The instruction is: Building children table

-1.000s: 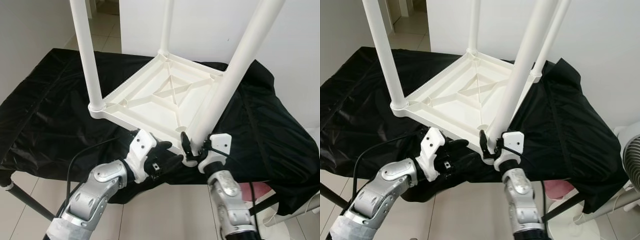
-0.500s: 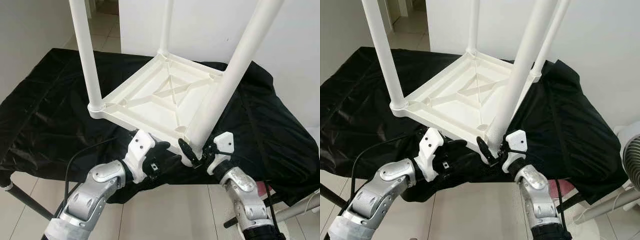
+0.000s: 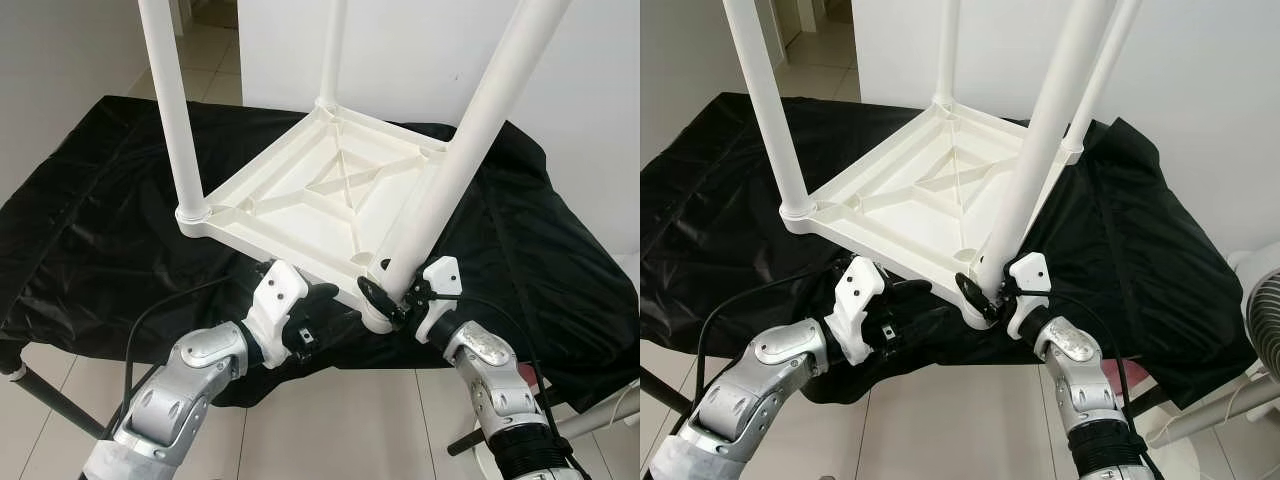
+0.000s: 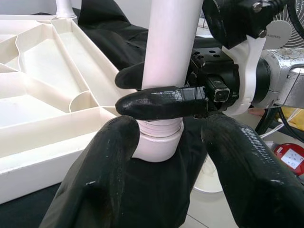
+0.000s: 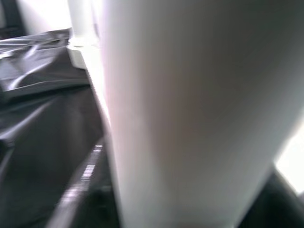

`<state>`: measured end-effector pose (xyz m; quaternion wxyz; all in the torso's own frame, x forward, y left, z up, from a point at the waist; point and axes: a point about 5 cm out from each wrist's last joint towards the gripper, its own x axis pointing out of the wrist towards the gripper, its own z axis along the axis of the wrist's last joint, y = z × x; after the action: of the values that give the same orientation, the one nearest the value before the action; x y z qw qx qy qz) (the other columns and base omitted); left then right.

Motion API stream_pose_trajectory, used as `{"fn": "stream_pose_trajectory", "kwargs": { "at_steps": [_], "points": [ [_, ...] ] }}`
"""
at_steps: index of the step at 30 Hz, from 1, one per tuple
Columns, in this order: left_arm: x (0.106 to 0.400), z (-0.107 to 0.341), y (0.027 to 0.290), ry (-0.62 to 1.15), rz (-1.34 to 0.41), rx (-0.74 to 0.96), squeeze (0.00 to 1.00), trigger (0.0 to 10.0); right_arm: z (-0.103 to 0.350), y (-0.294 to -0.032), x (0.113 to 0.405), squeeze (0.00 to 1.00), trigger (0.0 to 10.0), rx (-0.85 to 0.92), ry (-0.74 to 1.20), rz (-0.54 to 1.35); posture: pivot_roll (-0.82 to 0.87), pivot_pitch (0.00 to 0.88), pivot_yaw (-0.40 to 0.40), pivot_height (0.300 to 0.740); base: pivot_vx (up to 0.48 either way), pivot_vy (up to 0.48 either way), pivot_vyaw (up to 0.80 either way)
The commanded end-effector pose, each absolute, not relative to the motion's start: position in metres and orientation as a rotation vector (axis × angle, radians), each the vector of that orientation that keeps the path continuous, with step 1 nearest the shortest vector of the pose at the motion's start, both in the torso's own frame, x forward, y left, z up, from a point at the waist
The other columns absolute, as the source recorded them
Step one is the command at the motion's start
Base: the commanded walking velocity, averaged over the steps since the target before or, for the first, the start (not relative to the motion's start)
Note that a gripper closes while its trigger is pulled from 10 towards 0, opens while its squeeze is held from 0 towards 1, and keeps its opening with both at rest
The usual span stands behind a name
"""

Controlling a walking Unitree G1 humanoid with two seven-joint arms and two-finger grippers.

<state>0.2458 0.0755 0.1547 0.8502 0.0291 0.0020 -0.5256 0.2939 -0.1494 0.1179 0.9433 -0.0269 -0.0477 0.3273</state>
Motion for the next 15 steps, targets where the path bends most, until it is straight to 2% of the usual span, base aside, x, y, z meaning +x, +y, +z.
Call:
{"fn": "stream_pose_trajectory", "kwargs": {
  "at_steps": [1, 5, 6, 8, 9, 15],
  "points": [
    [0.2440, 0.1551, 0.0761, 0.006, -1.099, 0.069, 0.00, 10.0, 0.1155, -0.1526, 0.2936, 0.00, 0.0, -0.050, -0.092, 0.670, 0.02, 0.042, -0.062, 0.740, 0.000, 0.000, 0.00],
    [0.2438, 0.1549, 0.0766, 0.007, -1.098, 0.069, 0.00, 10.0, 0.1134, -0.1533, 0.2920, 0.00, 0.0, -0.044, -0.089, 0.664, 0.02, 0.042, -0.063, 0.740, 0.000, 0.000, 0.00],
    [0.2436, 0.1546, 0.0770, 0.009, -1.098, 0.069, 0.00, 10.0, 0.1126, -0.1537, 0.2914, 0.00, 3.4, -0.045, -0.087, 0.656, 0.02, 0.042, -0.063, 0.740, 0.000, 0.000, 0.00],
    [0.2434, 0.1544, 0.0772, 0.010, -1.097, 0.069, 0.00, 10.0, 0.1119, -0.1540, 0.2914, 0.00, 3.4, -0.046, -0.088, 0.651, 0.02, 0.042, -0.063, 0.740, 0.000, 0.000, 0.00],
    [0.2429, 0.1543, 0.0771, 0.010, -1.098, 0.069, 0.00, 10.0, 0.1115, -0.1542, 0.2908, 0.00, 10.0, -0.041, -0.089, 0.647, 0.02, 0.040, -0.066, 0.740, 0.000, 0.000, 0.00],
    [0.2423, 0.1538, 0.0753, 0.009, -1.103, 0.066, 0.00, 10.0, 0.1144, -0.1553, 0.2856, 0.00, 10.0, 0.000, -0.115, 0.567, 0.01, 0.033, -0.070, 0.740, 0.000, 0.000, 0.00]
  ]
}}
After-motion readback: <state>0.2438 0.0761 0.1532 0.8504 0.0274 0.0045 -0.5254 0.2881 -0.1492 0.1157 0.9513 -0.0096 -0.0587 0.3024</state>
